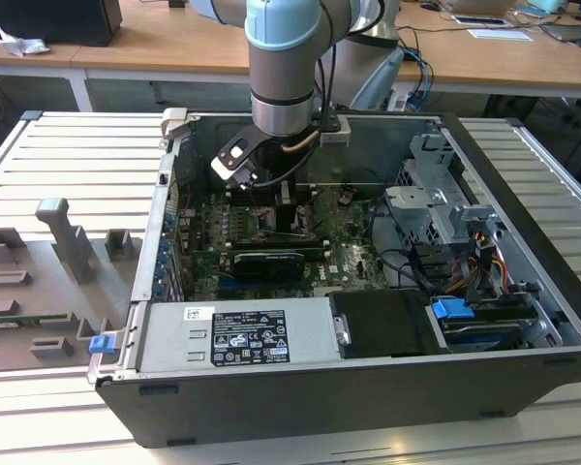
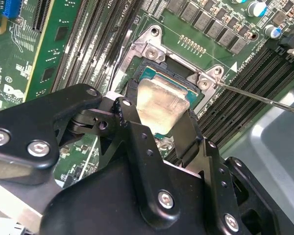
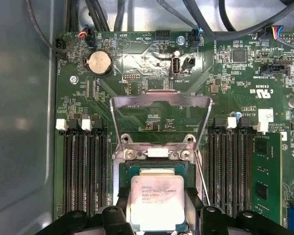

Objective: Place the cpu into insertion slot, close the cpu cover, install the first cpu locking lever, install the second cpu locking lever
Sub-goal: 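Place the cpu into insertion slot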

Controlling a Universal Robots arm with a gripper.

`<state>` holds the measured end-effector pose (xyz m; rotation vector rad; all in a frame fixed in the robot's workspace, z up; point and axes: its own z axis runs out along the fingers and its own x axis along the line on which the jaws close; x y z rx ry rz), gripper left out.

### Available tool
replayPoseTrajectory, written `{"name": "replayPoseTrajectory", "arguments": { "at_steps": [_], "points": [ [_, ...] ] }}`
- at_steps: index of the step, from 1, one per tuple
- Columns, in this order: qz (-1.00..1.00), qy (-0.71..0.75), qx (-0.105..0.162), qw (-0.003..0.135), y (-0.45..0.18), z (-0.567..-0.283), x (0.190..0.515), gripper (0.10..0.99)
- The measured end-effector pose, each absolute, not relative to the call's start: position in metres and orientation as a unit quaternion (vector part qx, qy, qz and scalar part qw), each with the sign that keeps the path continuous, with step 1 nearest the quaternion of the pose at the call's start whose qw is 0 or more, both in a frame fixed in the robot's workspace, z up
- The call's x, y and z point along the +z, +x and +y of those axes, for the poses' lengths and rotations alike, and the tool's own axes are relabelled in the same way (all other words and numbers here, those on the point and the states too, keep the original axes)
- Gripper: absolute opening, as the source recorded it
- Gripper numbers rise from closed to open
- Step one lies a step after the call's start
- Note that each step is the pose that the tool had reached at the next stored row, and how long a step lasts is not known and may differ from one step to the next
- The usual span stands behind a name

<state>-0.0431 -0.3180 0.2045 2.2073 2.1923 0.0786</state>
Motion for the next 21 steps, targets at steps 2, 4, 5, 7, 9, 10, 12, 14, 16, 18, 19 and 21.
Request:
{"name": "replayPoseTrajectory", "arguments": {
  "at_steps": [2, 4, 5, 7, 9, 10, 12, 14, 16, 18, 19, 21],
  "points": [
    [0.704, 0.710, 0.025, 0.015, -0.0432, -0.3181, 0.2038, 0.525],
    [0.703, 0.710, 0.025, 0.015, -0.0432, -0.3180, 0.2033, 0.525],
    [0.703, 0.710, 0.025, 0.015, -0.0432, -0.3180, 0.2033, 0.525],
    [0.703, 0.710, 0.025, 0.015, -0.0432, -0.3180, 0.2033, 0.525],
    [0.703, 0.710, 0.025, 0.015, -0.0432, -0.3180, 0.2032, 0.525],
    [0.703, 0.710, 0.025, 0.015, -0.0432, -0.3180, 0.2032, 0.525],
    [0.703, 0.710, 0.025, 0.015, -0.0432, -0.3180, 0.2032, 0.541],
    [0.703, 0.710, 0.025, 0.015, -0.0432, -0.3180, 0.2031, 0.604],
    [0.703, 0.710, 0.025, 0.015, -0.0432, -0.3180, 0.2031, 0.604],
    [0.703, 0.710, 0.025, 0.015, -0.0432, -0.3180, 0.2041, 0.604],
    [0.703, 0.710, 0.025, 0.015, -0.0432, -0.3180, 0.2053, 0.604],
    [0.703, 0.710, 0.025, 0.015, -0.0432, -0.3180, 0.2073, 0.604]
  ]
}}
